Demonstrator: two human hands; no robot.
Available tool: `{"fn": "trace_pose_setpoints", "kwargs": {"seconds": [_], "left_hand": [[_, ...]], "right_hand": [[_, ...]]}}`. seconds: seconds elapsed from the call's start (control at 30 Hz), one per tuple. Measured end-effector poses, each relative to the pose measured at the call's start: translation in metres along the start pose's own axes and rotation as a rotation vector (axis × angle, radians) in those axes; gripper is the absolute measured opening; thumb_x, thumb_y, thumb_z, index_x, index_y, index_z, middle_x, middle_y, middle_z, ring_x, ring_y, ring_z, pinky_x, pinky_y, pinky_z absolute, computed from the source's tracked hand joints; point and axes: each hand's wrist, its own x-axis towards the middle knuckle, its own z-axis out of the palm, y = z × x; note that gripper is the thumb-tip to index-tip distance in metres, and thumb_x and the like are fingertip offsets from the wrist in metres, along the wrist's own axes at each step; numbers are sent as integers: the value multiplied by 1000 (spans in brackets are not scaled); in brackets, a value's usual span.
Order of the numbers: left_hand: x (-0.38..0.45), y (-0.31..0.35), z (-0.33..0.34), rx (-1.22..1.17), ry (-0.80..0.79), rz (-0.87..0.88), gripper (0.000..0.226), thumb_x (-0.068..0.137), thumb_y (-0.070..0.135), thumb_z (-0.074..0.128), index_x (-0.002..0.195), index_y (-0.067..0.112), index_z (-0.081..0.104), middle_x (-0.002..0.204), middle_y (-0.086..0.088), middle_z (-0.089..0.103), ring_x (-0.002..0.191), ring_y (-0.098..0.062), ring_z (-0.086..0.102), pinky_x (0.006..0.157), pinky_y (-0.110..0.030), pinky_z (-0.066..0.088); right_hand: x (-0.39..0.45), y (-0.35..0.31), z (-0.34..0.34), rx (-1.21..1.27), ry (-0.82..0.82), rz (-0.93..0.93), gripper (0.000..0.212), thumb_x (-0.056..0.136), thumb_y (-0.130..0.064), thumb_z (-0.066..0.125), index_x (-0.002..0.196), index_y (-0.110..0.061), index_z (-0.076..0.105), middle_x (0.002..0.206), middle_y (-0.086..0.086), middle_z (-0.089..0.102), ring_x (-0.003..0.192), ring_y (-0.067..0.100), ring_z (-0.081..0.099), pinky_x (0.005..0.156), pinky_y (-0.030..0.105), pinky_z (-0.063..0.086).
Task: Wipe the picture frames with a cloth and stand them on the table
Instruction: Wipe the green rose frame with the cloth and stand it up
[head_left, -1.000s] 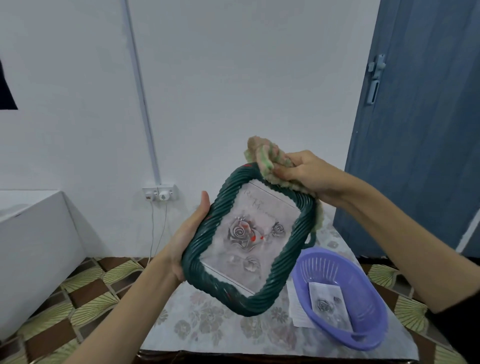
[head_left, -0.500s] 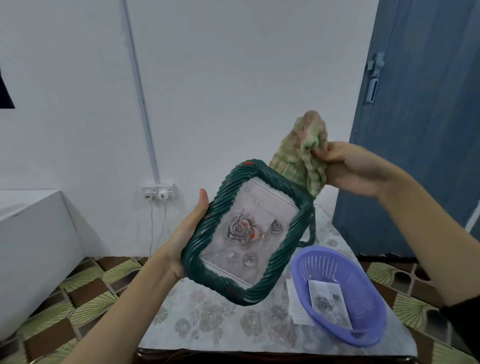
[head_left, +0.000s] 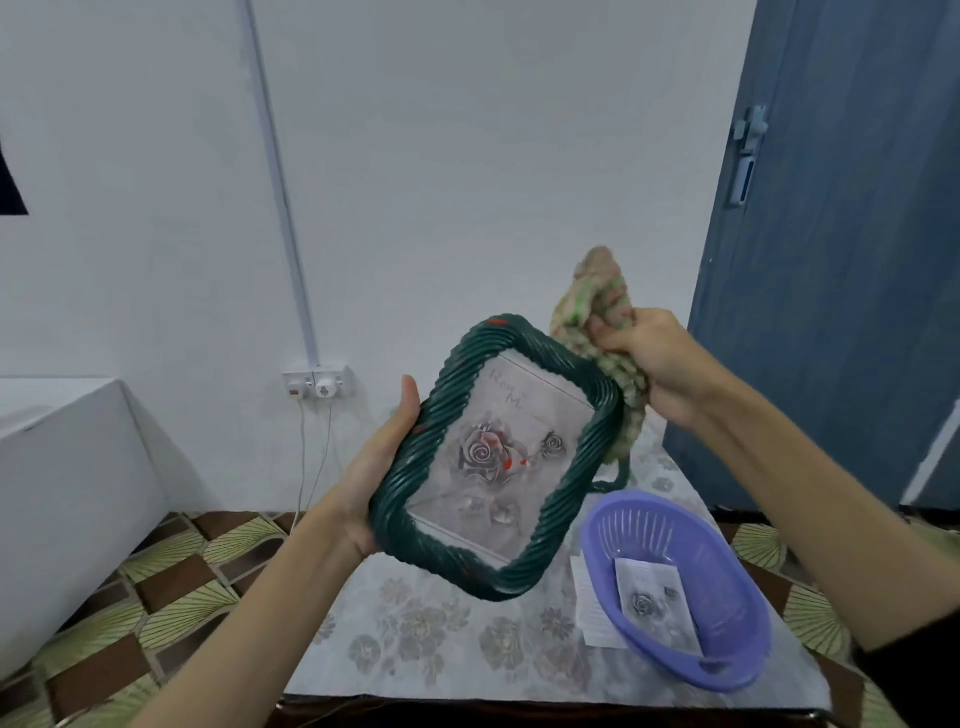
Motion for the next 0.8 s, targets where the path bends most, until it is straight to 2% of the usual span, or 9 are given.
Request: {"fn": "trace_pose_setpoints", "kwargs": {"seconds": [0.07,0.17,0.23,0.33,0.4,0.5,0.6,0.7,0.8], "left_hand": [[1,3,-2,-13,-8,9,66,73,64,38,90,14,78,102,-12,72,89,-27,71,73,-41,59],[1,6,-4,-6,-12,26,64,72,65,39,87,16,78,102,-12,72,90,-27,70,75,-42,59],[2,6,-2,10,-5,33,59,71,62,41,81,17,79,95,-10,74,84,-25,71,70,-38,59],[3,4,1,-14,-9,40,59,73,62,41,84,18,79,100,-10,73,88,-25,71,71,-38,59],[2,1,1,-55,-24,31,62,73,63,40,88,16,78,104,-11,72,91,-26,70,72,-40,59],[0,0,5,-87,-31,55,64,71,64,40,90,15,78,104,-12,72,90,-28,70,72,-43,59],[0,5,4,-134,-6,108,69,75,69,37,96,17,77,112,-13,69,97,-29,68,76,-47,58],[1,9,-4,-230,28,182,72,81,71,32,103,17,74,116,-12,68,101,-30,67,72,-46,58],[3,6,-4,-305,11,232,74,82,73,29,110,17,70,120,-12,66,106,-30,65,76,-46,57]], "right_hand": [[-4,-6,-14,61,-151,32,13,91,-7,51,86,-7,63,76,-1,72,74,13,67,71,22,56],[-14,-10,-19,-277,-340,-18,15,89,-3,53,82,-13,60,65,-10,68,64,1,63,62,14,50],[-15,-9,-7,-495,-255,-112,16,86,-1,58,77,-14,58,65,-6,62,62,6,58,57,12,47],[-8,-4,8,-563,-17,-208,21,88,-13,60,69,-6,53,63,5,53,58,14,48,57,24,40],[-2,-2,15,-425,54,-165,26,87,-16,61,64,-7,55,63,6,55,59,15,50,60,27,39],[6,-1,12,17,179,-21,20,88,-12,59,68,-10,62,57,-2,65,56,12,59,56,22,47],[7,5,-8,350,200,2,22,96,-21,47,85,-13,64,72,-6,73,74,10,68,71,27,53],[-13,21,-19,350,75,38,31,98,-29,36,95,-14,64,87,-3,74,84,12,68,79,33,50],[-44,47,-1,248,-111,120,27,91,-29,42,94,-12,63,83,-1,72,78,15,64,75,31,48]]}}
